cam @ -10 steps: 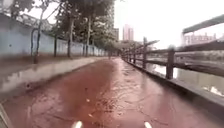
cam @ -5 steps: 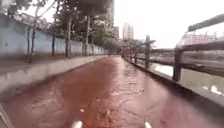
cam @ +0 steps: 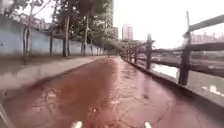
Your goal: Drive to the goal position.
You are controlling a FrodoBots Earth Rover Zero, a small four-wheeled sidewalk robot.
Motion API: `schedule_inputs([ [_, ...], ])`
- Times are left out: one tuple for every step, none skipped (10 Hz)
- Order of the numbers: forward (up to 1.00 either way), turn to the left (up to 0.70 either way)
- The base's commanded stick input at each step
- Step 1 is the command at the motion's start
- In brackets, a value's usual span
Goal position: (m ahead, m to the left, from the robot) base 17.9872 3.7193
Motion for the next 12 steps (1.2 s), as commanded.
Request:
schedule_inputs([
  [0.5,0.0],
  [0.5,0.0],
  [0.5,0.0],
  [0.5,0.0],
  [0.5,0.0],
  [0.5,0.0],
  [0.5,0.0],
  [0.5,0.0],
  [0.5,0.0],
  [0.5,0.0],
  [0.5,0.0],
  [0.5,0.0],
])
